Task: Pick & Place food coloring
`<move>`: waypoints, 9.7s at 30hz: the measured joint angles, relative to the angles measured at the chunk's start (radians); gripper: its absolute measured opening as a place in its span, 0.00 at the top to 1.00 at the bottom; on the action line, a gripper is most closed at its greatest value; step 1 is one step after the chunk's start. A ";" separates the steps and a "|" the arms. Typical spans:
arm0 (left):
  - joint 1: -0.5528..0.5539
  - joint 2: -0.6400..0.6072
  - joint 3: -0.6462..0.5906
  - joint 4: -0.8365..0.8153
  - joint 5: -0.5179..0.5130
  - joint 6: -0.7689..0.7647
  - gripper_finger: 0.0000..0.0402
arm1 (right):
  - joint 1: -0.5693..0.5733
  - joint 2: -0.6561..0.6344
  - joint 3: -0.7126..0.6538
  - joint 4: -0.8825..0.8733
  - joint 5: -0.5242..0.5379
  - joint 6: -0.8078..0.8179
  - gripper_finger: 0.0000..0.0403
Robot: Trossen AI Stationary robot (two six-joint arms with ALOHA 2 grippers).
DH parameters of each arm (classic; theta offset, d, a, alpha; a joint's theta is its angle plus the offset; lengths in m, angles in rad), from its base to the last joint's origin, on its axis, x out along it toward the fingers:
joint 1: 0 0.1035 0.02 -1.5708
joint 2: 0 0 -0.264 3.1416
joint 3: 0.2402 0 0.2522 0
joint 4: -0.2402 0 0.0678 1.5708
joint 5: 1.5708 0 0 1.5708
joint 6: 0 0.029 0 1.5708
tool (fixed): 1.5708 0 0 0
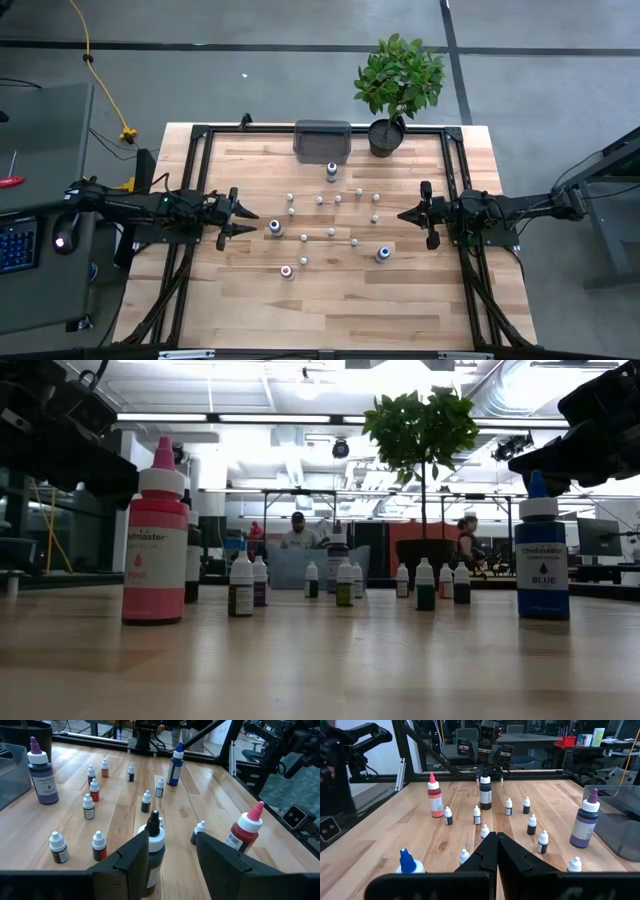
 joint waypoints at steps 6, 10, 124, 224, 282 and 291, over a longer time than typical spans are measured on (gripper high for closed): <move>0.000 0.000 0.000 0.000 0.000 0.000 0.59 | 0.000 0.000 0.000 0.000 0.000 0.000 1.00; 0.000 0.000 0.000 0.000 0.000 0.000 0.59 | 0.000 0.000 0.000 0.000 0.000 0.000 1.00; 0.000 0.000 0.000 0.000 0.000 0.000 0.59 | -0.212 1.067 1.177 -1.197 0.125 0.821 0.60; 0.000 0.000 0.000 0.000 0.000 0.000 0.59 | -0.451 1.487 0.959 -0.714 -0.124 0.774 0.45; 0.000 0.000 0.000 0.000 0.000 0.000 0.59 | -0.449 1.426 1.094 -0.845 -0.095 0.669 0.84; 0.000 0.000 0.000 0.000 0.000 0.000 0.59 | -0.450 1.426 1.396 -1.004 -0.003 0.575 0.83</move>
